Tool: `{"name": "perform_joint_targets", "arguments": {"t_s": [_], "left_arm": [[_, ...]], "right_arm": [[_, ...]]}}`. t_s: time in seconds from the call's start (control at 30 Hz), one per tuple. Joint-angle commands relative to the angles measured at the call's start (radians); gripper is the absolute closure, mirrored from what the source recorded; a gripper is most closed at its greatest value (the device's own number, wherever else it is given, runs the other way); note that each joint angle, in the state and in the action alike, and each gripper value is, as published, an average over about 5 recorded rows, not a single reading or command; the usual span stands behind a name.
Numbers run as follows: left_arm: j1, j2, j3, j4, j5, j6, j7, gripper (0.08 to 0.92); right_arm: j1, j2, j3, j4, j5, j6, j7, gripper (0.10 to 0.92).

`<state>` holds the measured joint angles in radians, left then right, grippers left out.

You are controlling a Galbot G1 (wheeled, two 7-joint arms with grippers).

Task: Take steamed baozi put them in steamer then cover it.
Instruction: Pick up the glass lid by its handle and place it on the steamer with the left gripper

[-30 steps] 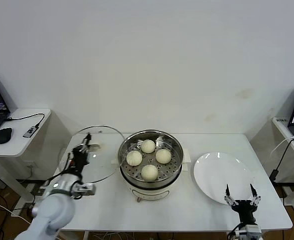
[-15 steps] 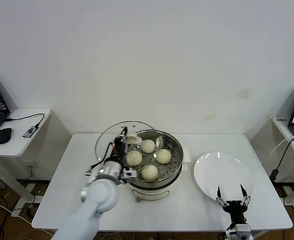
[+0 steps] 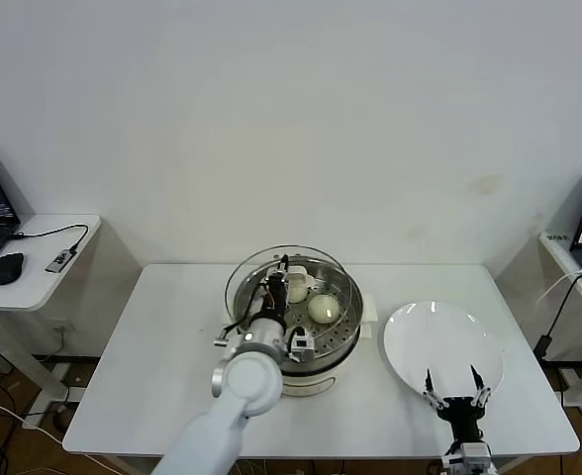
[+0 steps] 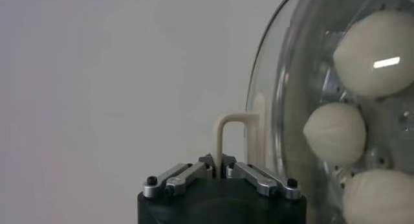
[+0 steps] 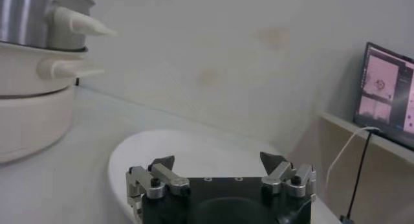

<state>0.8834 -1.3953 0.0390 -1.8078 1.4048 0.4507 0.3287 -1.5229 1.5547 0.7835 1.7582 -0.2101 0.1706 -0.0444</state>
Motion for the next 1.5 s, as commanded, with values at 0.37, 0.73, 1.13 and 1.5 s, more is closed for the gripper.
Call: {"name": "perform_joint_targets", "arguments": {"t_s": [0.37, 0.73, 1.13, 1.5], "left_arm": [[0.042, -0.064, 0.012, 0.042, 0.096, -0.007, 0.002, 0.861], [0.043, -0.079, 0.014, 0.055, 0.098, -0.01, -0.001, 0.861], [0.064, -0.08, 0.01, 0.022, 0.103, -0.009, 0.0, 0.852], [0.207, -0.026, 0.01, -0.185, 0.064, -0.009, -0.018, 0.578]], "right_arm": [[-0.005, 0.0, -0.008, 0.002, -0.007, 0.002, 0.003, 0.203], [-0.005, 0.0, -0.01, -0.003, -0.007, 0.003, 0.003, 0.203], [-0.005, -0.001, -0.012, -0.005, -0.007, 0.003, 0.002, 0.203], [-0.01, -0.001, -0.018, -0.004, -0.011, 0.003, 0.0, 0.203]]}}
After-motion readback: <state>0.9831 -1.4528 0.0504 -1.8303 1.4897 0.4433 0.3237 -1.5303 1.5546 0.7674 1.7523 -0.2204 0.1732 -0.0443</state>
